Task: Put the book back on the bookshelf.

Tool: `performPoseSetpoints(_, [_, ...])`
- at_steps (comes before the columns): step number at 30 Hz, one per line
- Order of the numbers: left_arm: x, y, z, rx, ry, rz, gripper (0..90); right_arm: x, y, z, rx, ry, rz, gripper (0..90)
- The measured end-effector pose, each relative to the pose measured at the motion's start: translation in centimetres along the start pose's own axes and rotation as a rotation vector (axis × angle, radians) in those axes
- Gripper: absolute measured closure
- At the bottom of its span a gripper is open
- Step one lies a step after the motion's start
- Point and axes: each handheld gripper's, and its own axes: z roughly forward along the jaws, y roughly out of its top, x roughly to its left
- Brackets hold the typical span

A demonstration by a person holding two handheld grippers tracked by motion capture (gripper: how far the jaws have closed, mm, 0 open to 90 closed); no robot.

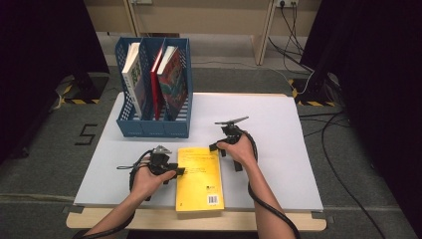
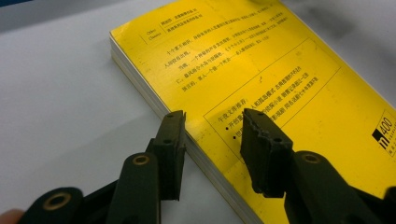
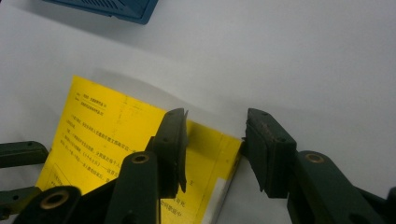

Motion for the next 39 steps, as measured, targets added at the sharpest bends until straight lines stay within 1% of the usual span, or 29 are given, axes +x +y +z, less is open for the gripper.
performPoseSetpoints(3, [0.1,0.0,0.0,-0.001,-0.004,-0.005,59.2,0.2,0.0,0.0,0.001,-0.010,-0.009,59.5])
performPoseSetpoints(6, [0.1,-0.1,0.0,-0.006,-0.005,-0.009,59.3,0.3,0.0,-0.1,-0.001,-0.014,-0.002,60.9])
performPoseSetpoints(7, [0.1,-0.2,0.0,-0.014,-0.006,-0.013,59.3,0.2,-0.1,-0.1,-0.014,-0.017,-0.001,62.8])
performPoseSetpoints(9, [0.1,-0.4,0.0,-0.028,-0.004,-0.024,59.4,0.1,-0.2,-0.2,-0.027,-0.014,0.013,63.8])
performPoseSetpoints(11, [0.1,-0.4,0.0,-0.028,-0.006,-0.026,59.5,0.0,-0.3,-0.2,-0.035,-0.005,0.035,65.5])
performPoseSetpoints(13, [0.2,-0.3,0.0,-0.022,-0.010,-0.023,59.6,-0.1,-0.3,-0.3,-0.042,-0.006,0.050,68.1])
performPoseSetpoints(14, [0.2,-0.2,0.0,-0.021,-0.009,-0.025,59.7,-0.1,-0.3,-0.5,-0.043,-0.016,0.048,72.2])
performPoseSetpoints(15, [0.1,-0.2,0.0,-0.019,-0.007,-0.025,59.8,0.1,-0.2,-0.8,-0.044,-0.046,0.028,78.6])
performPoseSetpoints(16, [0.1,-0.1,0.0,-0.017,-0.004,-0.025,59.8,0.4,-0.2,-1.0,-0.047,-0.081,-0.004,85.0])
performPoseSetpoints(17, [0.1,-0.2,0.1,-0.021,-0.008,-0.024,59.8,0.6,-0.2,-1.2,-0.040,-0.101,-0.025,90.0])
performPoseSetpoints(18, [0.2,-0.2,0.2,-0.031,-0.021,-0.033,60.0,0.7,-0.1,-1.2,-0.035,-0.072,-0.039,90.0])
performPoseSetpoints(19, [0.3,-0.2,0.2,-0.035,-0.027,-0.044,60.1,0.7,-0.2,-0.8,-0.013,0.003,-0.023,89.9])
performPoseSetpoints(20, [0.3,-0.2,0.3,-0.040,-0.026,-0.052,60.9,0.8,-0.2,-0.5,-0.018,0.024,-0.017,87.0])
performPoseSetpoints(21, [0.3,-0.3,0.3,-0.043,-0.025,-0.052,61.1,1.0,0.0,-0.6,-0.018,0.019,-0.009,79.2])
performPoseSetpoints(22, [0.2,-0.4,0.3,-0.048,-0.021,-0.048,61.1,1.2,0.2,-0.7,-0.036,-0.013,-0.015,72.5])
performPoseSetpoints(23, [0.2,-0.4,0.3,-0.055,-0.019,-0.049,61.1,1.3,0.4,-0.8,-0.053,-0.028,-0.012,67.5])
performPoseSetpoints(24, [0.2,-0.5,0.3,-0.056,-0.019,-0.046,61.1,1.1,0.6,-0.8,-0.072,-0.020,-0.008,63.5])
performPoseSetpoints(26, [0.2,-0.5,0.3,-0.058,-0.024,-0.052,61.1,0.9,0.7,-0.7,-0.042,-0.037,-0.009,58.4])
performPoseSetpoints(27, [0.2,-0.4,0.3,-0.055,-0.022,-0.049,61.1,0.6,0.7,-0.5,-0.030,-0.042,-0.012,56.6])
performPoseSetpoints(28, [0.2,-0.4,0.3,-0.055,-0.022,-0.049,61.1,0.3,0.7,-0.3,-0.031,-0.050,-0.011,55.5])
performPoseSetpoints(29, [0.2,-0.4,0.3,-0.053,-0.022,-0.045,61.0,0.1,0.7,-0.2,-0.031,-0.044,-0.002,54.9])
performPoseSetpoints(30, [0.2,-0.3,0.4,-0.053,-0.022,-0.044,61.0,0.0,0.6,0.0,-0.031,-0.023,0.016,53.5])
performPoseSetpoints(31, [0.2,-0.3,0.4,-0.051,-0.023,-0.044,61.0,-0.1,0.6,0.1,-0.030,-0.009,0.024,52.8])
performPoseSetpoints(32, [0.2,-0.3,0.4,-0.051,-0.023,-0.044,61.0,-0.1,0.6,0.1,-0.030,-0.009,0.024,52.8])
performPoseSetpoints(33, [0.2,-0.3,0.4,-0.051,-0.024,-0.044,61.0,0.1,0.6,0.1,-0.026,-0.016,0.004,51.0])
performPoseSetpoints(35, [0.2,-0.2,0.4,-0.049,-0.024,-0.041,61.0,0.2,0.6,0.1,-0.024,-0.020,0.004,50.7])
performPoseSetpoints(36, [0.2,-0.2,0.5,-0.048,-0.027,-0.039,61.0,0.1,0.6,-0.1,-0.014,-0.034,-0.010,49.5])
performPoseSetpoints(38, [0.2,-0.2,0.5,-0.048,-0.026,-0.039,61.0,0.0,0.6,-0.2,0.002,-0.029,-0.008,49.3])
performPoseSetpoints(39, [0.2,-0.1,0.5,-0.047,-0.025,-0.036,61.0,-0.1,0.5,-0.3,0.007,-0.029,-0.016,49.1])
